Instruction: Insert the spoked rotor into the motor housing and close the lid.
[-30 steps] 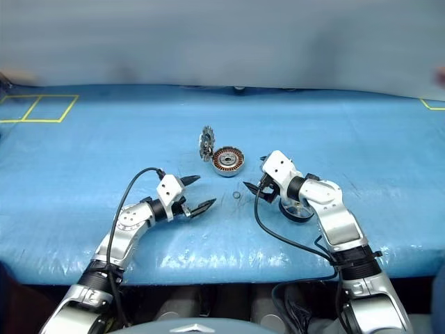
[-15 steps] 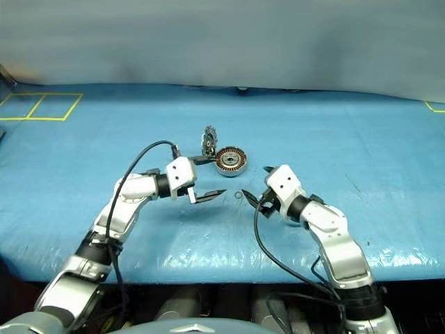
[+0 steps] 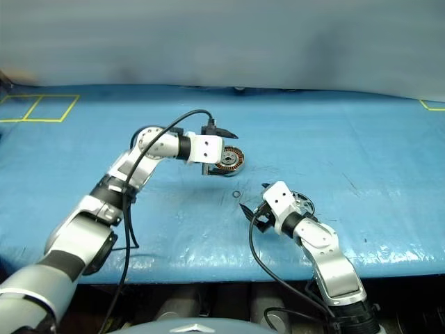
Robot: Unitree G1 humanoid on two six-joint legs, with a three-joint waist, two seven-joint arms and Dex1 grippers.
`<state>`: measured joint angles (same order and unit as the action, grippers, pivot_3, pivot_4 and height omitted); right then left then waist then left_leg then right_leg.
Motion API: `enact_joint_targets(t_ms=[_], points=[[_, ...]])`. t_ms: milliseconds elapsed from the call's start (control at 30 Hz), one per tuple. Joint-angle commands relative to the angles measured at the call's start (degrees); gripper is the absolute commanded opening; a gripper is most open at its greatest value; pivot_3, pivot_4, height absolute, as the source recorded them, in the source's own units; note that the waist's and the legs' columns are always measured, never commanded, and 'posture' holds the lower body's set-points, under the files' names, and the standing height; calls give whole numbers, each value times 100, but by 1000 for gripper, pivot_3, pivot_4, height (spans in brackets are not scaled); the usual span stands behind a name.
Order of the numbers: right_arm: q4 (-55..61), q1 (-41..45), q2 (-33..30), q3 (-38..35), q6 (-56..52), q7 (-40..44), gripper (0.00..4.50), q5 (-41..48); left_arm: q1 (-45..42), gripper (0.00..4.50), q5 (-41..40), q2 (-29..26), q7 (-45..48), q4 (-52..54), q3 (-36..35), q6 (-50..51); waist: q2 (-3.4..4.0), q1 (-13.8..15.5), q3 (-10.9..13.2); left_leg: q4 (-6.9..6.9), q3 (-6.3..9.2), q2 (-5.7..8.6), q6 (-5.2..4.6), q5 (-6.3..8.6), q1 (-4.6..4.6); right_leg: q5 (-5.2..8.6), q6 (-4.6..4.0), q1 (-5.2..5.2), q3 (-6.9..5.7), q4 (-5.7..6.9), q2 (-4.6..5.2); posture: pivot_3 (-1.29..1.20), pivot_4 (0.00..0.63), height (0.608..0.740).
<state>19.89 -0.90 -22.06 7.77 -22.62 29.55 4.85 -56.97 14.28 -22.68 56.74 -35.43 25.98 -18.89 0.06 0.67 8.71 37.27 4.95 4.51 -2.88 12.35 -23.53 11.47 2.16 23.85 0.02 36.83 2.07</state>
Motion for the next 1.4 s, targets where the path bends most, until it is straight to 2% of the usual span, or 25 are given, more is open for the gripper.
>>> enact_joint_targets(t_ms=[33,233,367,467,767,1067,1400], points=[[70,107,-4,-25,94,-57,4477,-22,-553,4500,497,-15,214,-428,329,-354,-1,-12,1,-1,-1,0,-2,1,0,1,0,1,0,0,0,0,150,740],[87,166,16,-10,121,-115,4477,-29,-1147,4500,1130,-118,1111,-652,970,-575,-4,-56,4,-4,-2,0,-6,4,-8,5,-5,8,-1,0,0,0,150,740],[152,114,-33,10,45,-54,4477,28,-1402,4500,1719,-161,1154,-643,1282,-565,-15,-98,12,-3,-2,0,-7,4,-7,6,-3,8,-1,3,0,0,150,740],[257,44,-109,19,-42,17,4477,71,-1388,4500,1873,-97,1168,-557,1347,-491,-15,-126,12,0,-2,0,-9,6,-6,8,1,5,-1,3,0,0,150,740],[420,59,-270,-35,-259,136,4477,136,-1225,4500,2341,253,877,-632,1547,-206,-22,-128,17,5,-1,-1,-10,6,-7,8,4,5,-2,7,0,0,150,740],[528,-34,-242,-22,-311,88,4477,139,-1429,4500,2720,719,182,-1462,1618,118,-24,-129,18,12,-1,-1,-11,6,-7,7,7,4,-2,12,-1,0,150,740],[559,-45,-257,9,-369,55,4477,119,-1525,4500,2752,841,-166,-2032,1533,277,-30,-129,22,19,-2,0,-13,7,-8,4,12,2,-2,12,0,0,150,740]])
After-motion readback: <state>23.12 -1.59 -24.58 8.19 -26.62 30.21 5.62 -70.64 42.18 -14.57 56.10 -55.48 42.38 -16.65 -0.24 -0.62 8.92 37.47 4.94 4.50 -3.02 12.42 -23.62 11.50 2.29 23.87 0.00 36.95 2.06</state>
